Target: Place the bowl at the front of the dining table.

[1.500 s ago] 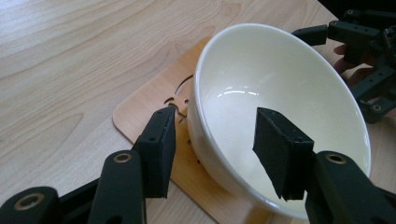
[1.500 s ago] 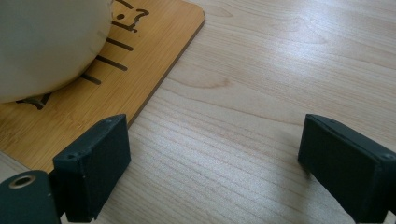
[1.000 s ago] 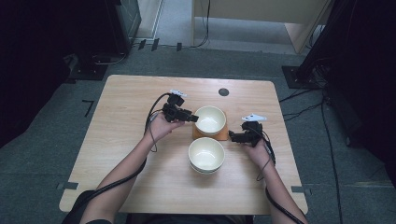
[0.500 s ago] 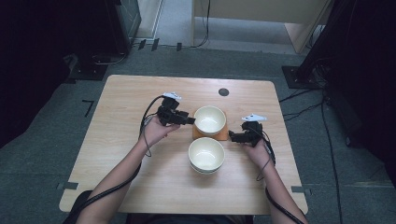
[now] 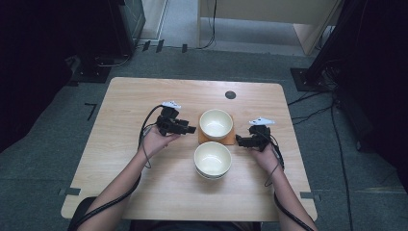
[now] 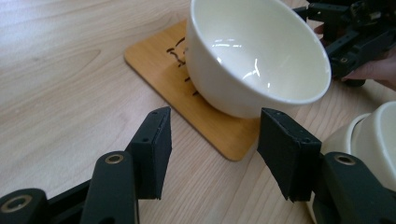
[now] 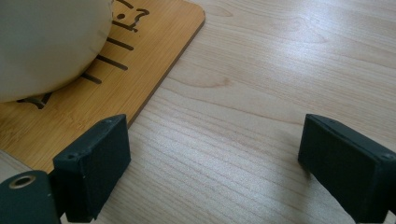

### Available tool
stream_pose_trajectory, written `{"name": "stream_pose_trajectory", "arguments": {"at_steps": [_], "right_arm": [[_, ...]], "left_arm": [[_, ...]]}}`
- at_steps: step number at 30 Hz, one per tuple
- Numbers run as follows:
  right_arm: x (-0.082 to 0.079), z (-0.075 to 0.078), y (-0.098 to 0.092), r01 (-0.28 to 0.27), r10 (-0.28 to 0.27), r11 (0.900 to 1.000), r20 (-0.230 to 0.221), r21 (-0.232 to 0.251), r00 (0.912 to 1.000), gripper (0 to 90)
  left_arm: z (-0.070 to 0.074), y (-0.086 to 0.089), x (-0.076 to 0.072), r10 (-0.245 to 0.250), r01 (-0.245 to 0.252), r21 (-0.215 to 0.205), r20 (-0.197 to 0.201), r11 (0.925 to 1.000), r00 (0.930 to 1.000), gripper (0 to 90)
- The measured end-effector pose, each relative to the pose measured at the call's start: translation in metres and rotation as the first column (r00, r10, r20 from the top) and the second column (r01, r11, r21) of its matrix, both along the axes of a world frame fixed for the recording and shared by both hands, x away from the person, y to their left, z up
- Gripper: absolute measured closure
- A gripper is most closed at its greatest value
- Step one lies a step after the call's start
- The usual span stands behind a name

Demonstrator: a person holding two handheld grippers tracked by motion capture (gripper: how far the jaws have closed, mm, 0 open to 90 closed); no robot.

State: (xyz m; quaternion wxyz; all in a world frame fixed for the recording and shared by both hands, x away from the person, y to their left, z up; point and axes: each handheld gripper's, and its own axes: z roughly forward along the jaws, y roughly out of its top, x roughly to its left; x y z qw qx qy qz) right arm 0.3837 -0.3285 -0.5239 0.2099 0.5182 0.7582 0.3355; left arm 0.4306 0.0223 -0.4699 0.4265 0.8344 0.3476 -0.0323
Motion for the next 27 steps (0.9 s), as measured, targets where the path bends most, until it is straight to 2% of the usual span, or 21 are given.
{"name": "stream_pose_trajectory", "arguments": {"at_steps": [7, 10, 15, 21, 27], "right_arm": [[0.000, 0.000, 0.000, -0.001, 0.001, 1.000, 0.000, -0.001, 1.0000, 8.4], [0.000, 0.000, 0.000, -0.007, 0.007, 1.000, -0.001, -0.001, 1.0000, 8.4], [0.000, 0.000, 0.000, -0.019, 0.019, 1.000, 0.001, -0.001, 0.9998, 8.4], [0.001, 0.000, 0.000, -0.030, 0.030, 1.000, 0.001, 0.000, 0.9996, 8.4], [0.001, 0.000, 0.000, -0.035, 0.035, 0.999, -0.001, 0.001, 0.9994, 8.3]], "left_arm": [[-0.010, 0.007, -0.007, 0.002, -0.002, -0.008, 0.010, 1.0000, 0.9999, 43.0], [-0.014, 0.008, -0.009, 0.002, -0.002, 0.014, 0.010, 0.9999, 0.9999, 42.6], [-0.018, 0.013, -0.010, 0.013, -0.013, 0.016, 0.010, 0.9998, 0.9999, 42.7], [-0.023, 0.020, -0.009, 0.023, -0.024, 0.049, 0.021, 0.9985, 0.9995, 42.2], [-0.029, 0.028, -0.008, 0.035, -0.036, 0.052, 0.026, 0.9980, 0.9991, 42.2]]}}
